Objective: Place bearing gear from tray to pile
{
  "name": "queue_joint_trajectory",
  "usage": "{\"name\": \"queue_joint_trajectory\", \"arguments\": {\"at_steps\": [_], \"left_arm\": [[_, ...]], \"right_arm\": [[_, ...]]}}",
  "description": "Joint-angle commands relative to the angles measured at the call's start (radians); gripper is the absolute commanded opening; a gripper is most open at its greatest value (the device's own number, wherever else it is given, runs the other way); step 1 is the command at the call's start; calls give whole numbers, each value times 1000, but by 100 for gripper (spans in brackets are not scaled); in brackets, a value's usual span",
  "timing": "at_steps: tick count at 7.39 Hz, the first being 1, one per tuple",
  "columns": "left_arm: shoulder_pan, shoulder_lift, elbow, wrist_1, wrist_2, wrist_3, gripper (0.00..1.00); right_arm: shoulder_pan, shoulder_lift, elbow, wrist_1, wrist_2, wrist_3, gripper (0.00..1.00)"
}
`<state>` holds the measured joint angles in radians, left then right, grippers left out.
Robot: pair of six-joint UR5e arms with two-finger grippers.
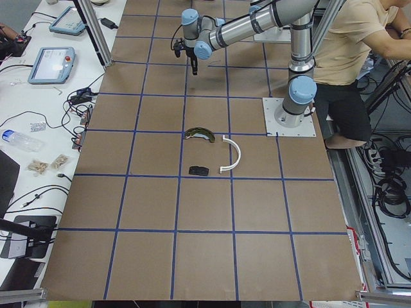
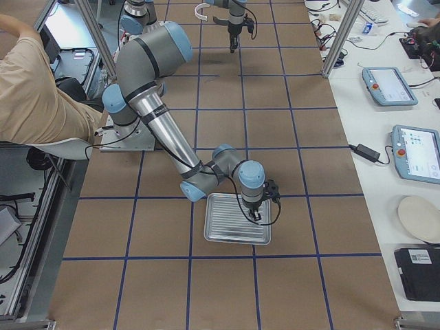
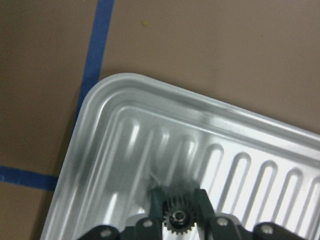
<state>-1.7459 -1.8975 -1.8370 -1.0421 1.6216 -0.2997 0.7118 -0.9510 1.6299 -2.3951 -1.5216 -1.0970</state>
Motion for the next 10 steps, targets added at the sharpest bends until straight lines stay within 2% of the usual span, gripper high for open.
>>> {"name": "queue_joint_trajectory", "arguments": {"at_steps": [1,2,3,5,7,9,10], "left_arm": [[190,50,4,-42,18,231,0],[269,64,-7,-62,59,326,0],[345,67,-10,-78,113,364,0],[513,64,-15,-82,118,614,0],[674,48,-15,-90,118,831,0],[762,25,-25,-90,118,896,0],[767,8,-28,-88,109,896,0]], "right_arm": [[11,-49,5,7,-3,44,8],[62,-119,10,28,-5,68,8],[121,-173,10,107,-43,135,6],[274,-196,19,212,-43,204,5],[464,-199,16,234,-17,215,5],[700,-236,74,235,-28,494,4],[812,-238,111,220,-32,625,4]]}}
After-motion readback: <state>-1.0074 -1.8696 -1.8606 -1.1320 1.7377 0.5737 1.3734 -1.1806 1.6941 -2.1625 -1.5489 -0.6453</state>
